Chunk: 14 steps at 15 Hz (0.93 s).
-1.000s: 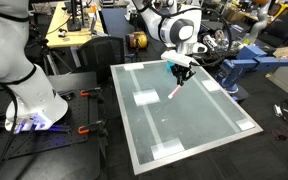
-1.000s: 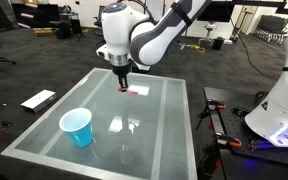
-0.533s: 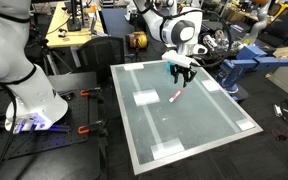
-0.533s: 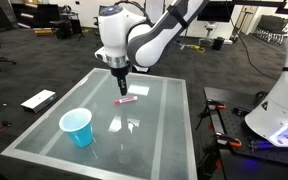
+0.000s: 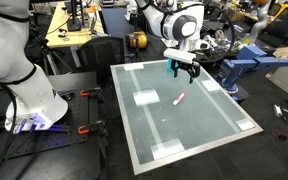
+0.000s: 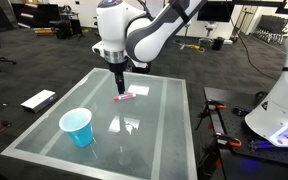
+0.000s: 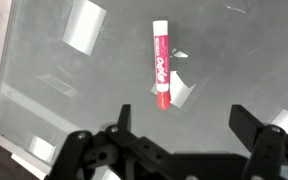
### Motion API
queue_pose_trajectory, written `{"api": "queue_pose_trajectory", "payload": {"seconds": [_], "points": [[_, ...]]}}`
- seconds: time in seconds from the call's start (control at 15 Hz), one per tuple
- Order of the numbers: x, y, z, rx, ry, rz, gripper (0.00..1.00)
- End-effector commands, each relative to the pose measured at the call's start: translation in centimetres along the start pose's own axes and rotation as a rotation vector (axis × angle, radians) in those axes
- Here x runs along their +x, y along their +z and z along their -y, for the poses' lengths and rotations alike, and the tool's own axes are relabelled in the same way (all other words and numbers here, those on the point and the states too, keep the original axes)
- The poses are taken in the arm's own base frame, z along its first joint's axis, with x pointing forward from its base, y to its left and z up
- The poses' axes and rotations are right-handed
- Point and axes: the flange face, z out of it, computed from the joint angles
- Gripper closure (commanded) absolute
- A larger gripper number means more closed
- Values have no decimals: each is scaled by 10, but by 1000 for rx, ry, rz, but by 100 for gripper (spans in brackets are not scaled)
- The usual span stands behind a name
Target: Remove the marker from the blue cup then put it on the table
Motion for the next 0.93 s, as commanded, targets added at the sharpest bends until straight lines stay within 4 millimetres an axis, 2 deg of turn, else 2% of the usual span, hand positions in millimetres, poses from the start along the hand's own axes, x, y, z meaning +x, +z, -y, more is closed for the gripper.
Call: {"api": "queue_pose_trajectory", "payload": {"seconds": [0.0, 0.27, 0.47, 0.53, 0.87], "points": [[-6, -35, 1, -22, -19, -33, 0], [-7, -59, 1, -50, -22, -68, 0], [-5, -69, 5, -61, -16, -89, 0], [2, -58, -2, -47, -17, -73, 0], [1, -62, 1, -47, -20, -77, 0]]}}
